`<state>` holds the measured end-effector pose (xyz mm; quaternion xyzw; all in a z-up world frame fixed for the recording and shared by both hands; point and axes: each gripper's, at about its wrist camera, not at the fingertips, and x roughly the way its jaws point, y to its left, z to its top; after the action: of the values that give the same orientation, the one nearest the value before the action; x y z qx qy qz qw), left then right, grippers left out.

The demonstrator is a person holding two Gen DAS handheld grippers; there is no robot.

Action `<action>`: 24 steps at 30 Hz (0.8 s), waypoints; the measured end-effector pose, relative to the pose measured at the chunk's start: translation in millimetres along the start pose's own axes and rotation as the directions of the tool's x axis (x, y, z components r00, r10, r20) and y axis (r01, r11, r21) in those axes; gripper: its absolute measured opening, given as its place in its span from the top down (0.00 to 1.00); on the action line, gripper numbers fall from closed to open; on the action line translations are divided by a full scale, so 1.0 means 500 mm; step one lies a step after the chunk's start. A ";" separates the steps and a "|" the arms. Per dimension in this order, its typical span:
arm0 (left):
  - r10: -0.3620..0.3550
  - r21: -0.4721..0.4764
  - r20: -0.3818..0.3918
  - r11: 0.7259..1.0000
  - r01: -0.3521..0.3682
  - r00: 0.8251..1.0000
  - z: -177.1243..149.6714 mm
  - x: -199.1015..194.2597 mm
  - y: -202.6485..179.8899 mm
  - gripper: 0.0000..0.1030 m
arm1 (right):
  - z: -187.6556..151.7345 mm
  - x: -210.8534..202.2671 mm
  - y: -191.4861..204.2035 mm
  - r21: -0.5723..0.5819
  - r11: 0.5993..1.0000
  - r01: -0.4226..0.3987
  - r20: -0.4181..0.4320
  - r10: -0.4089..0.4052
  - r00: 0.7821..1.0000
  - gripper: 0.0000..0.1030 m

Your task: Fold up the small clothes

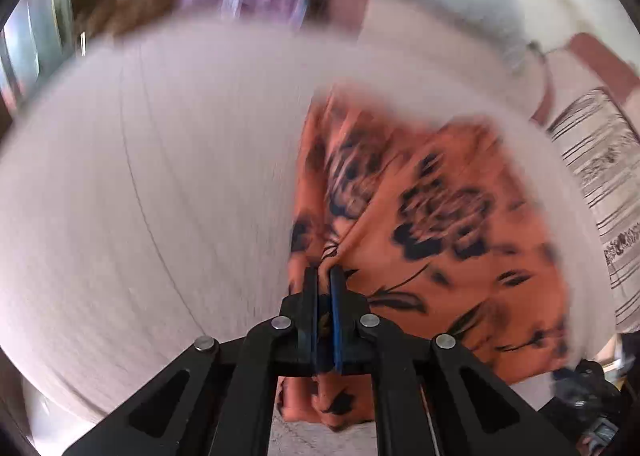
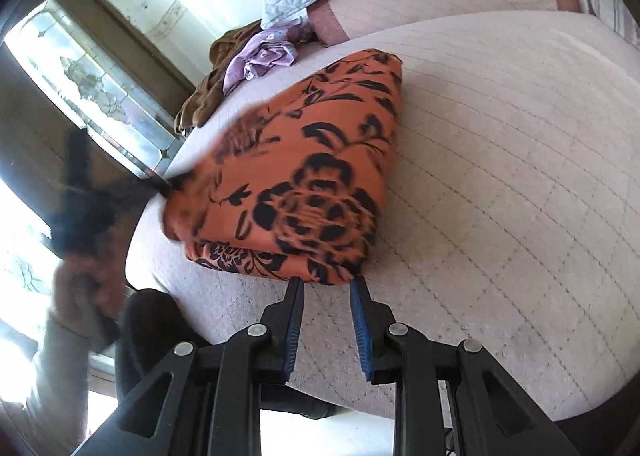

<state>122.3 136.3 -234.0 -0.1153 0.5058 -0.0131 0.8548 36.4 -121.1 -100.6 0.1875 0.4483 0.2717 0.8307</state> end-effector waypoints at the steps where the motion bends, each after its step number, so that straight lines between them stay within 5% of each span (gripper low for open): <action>1: 0.010 0.017 0.021 1.000 -0.010 1.000 -0.002 -0.003 -0.002 0.94 | -0.001 -0.001 -0.002 0.000 1.000 -0.003 -0.001 0.003 1.000 0.74; 8: -0.055 0.019 0.081 0.998 0.053 0.995 0.039 -0.100 -0.018 0.95 | -0.006 -0.004 -0.020 0.009 1.000 -0.003 -0.008 0.003 1.000 0.74; 13: -0.113 -0.008 0.037 0.994 0.113 0.993 0.024 -0.106 -0.002 0.90 | -0.011 0.003 -0.024 0.031 0.999 -0.027 -0.012 0.027 1.000 0.72; 15: -0.195 -0.089 0.022 0.977 0.196 0.981 0.010 -0.103 0.020 0.72 | -0.011 0.004 -0.022 0.029 0.999 -0.036 -0.011 0.036 0.999 0.69; 17: -0.276 -0.194 0.034 0.941 0.277 0.961 -0.015 -0.111 0.046 0.50 | -0.010 0.004 -0.020 0.031 0.999 -0.040 -0.009 0.041 0.999 0.52; 18: -0.308 -0.239 0.046 0.920 0.310 0.950 -0.029 -0.120 0.058 0.50 | -0.012 0.001 -0.023 0.037 0.998 -0.043 -0.003 0.043 0.999 0.35; 24: -0.367 -0.331 0.021 0.875 0.353 0.930 -0.088 -0.119 0.036 0.50 | -0.016 -0.008 -0.025 0.047 0.997 -0.059 0.017 0.059 0.998 0.33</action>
<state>53.6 154.0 -206.6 -0.3481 0.4886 -0.0895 0.7950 31.3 -132.7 -109.1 0.2227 0.4424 0.2838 0.8211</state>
